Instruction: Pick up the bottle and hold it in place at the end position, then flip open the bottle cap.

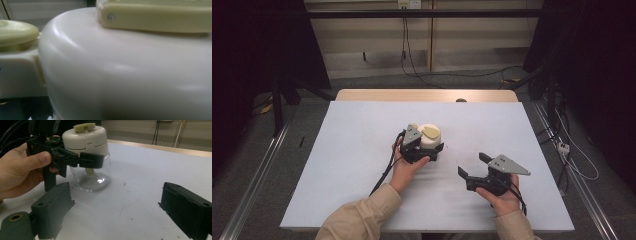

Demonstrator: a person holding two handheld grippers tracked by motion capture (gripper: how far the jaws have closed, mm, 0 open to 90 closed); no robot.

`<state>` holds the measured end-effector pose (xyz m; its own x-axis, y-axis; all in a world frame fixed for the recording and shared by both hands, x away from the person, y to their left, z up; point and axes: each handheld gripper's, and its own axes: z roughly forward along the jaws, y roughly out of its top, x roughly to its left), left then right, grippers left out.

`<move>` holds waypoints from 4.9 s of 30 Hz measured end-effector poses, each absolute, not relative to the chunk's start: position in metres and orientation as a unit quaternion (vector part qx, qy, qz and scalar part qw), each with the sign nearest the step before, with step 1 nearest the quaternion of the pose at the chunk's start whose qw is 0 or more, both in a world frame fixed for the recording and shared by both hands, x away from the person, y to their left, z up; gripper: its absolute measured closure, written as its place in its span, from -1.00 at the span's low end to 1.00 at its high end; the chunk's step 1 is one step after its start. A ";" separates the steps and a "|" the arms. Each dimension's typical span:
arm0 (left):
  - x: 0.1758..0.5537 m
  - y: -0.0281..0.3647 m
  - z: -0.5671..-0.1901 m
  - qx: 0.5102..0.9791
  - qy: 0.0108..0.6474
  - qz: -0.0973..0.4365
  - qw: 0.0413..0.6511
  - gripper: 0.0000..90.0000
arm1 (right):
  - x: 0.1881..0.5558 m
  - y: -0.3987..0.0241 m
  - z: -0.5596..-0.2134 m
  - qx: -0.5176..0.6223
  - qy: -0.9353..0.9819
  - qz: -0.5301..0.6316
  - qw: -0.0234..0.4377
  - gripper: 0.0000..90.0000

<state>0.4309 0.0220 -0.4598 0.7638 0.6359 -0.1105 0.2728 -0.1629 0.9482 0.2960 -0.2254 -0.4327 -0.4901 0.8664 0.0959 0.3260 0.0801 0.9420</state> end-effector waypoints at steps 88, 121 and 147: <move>0.431 0.021 -0.460 0.746 0.305 0.159 0.570 -0.89 | 0.359 -0.175 -0.393 0.415 0.729 0.511 0.187 1.00; 0.431 0.022 -0.460 0.747 0.305 0.159 0.569 -0.89 | 0.370 -0.165 -0.386 0.408 0.748 0.486 0.195 1.00; 0.431 0.022 -0.460 0.747 0.305 0.160 0.569 -0.89 | 0.373 -0.164 -0.380 0.402 0.748 0.492 0.193 1.00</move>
